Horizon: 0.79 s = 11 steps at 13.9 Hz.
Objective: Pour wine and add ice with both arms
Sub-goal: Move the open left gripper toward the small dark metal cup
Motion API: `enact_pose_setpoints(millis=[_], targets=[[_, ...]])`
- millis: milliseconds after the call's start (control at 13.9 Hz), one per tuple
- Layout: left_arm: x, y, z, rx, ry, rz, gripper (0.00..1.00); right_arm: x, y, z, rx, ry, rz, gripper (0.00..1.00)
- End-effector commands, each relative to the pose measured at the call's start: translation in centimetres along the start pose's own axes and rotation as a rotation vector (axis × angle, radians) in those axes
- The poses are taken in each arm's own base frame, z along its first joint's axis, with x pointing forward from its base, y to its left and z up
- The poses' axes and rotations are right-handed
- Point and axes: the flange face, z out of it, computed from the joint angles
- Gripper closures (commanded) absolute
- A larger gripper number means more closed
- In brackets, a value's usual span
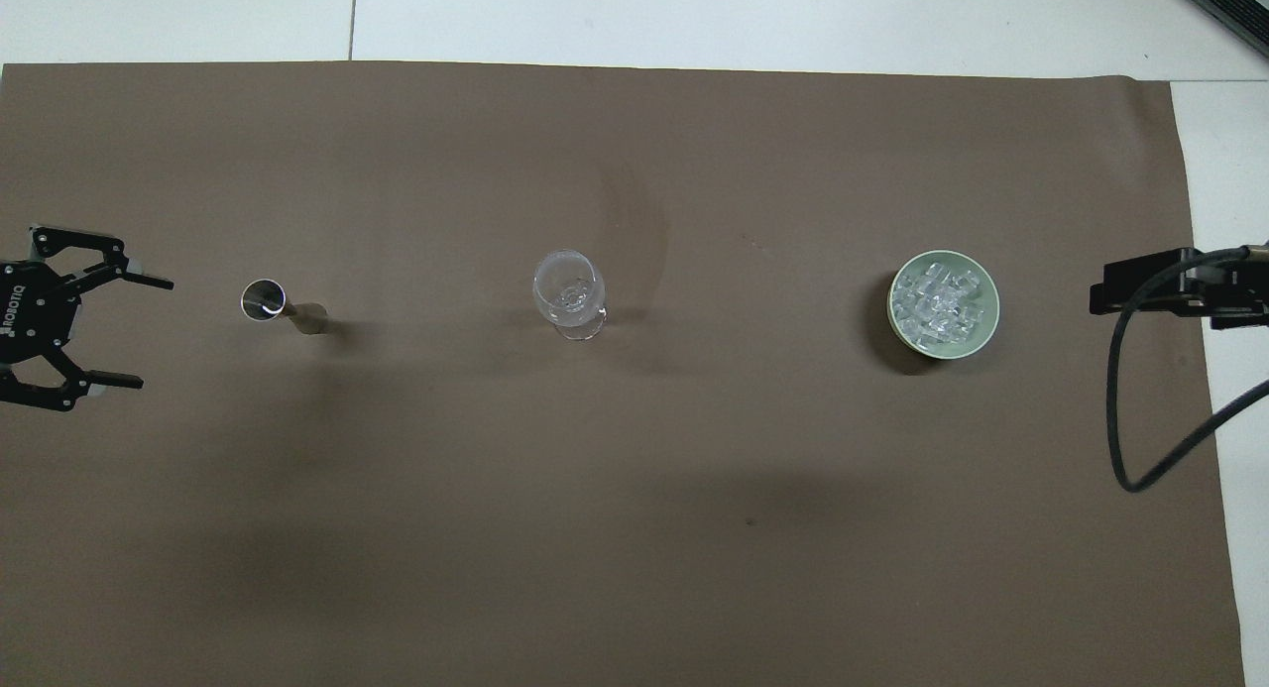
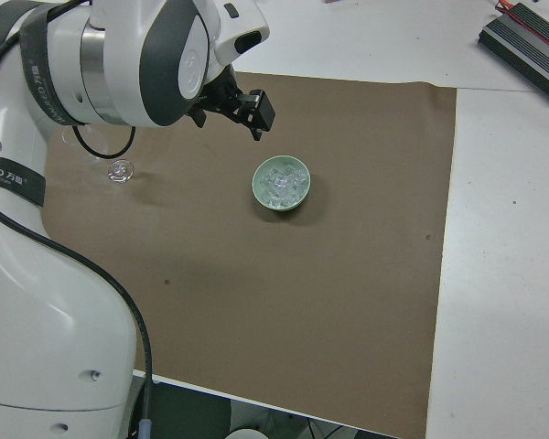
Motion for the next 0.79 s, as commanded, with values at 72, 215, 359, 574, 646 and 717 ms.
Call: enact_pose_setpoints(millis=[72,215,359,574,646,717], targets=[[5.2,-0.6,0.8,-0.084,-0.069,-0.136,0.0,0.1,0.4,0.0,0.015,-0.011,-0.013,0.0],[8.0,-1.0,1.6,-0.134,-0.123,-0.198,0.0,0.0,0.4,0.0,0.015,-0.012,-0.013,0.0],[9.2,-1.4,2.9,-0.177,-0.141,-0.256,0.0,0.0,0.4,0.0,0.015,-0.012,-0.013,0.0],[11.4,-2.2,5.6,-0.202,-0.191,-0.327,0.0,0.1,0.3,0.0,0.017,-0.011,-0.013,0.0],[12.5,-2.5,6.1,-0.221,-0.217,-0.353,0.0,0.0,0.3,0.0,0.017,-0.012,-0.013,0.0],[13.7,-2.8,6.9,-0.227,-0.234,-0.38,0.0,0.1,0.3,0.0,0.017,-0.011,-0.013,0.0]])
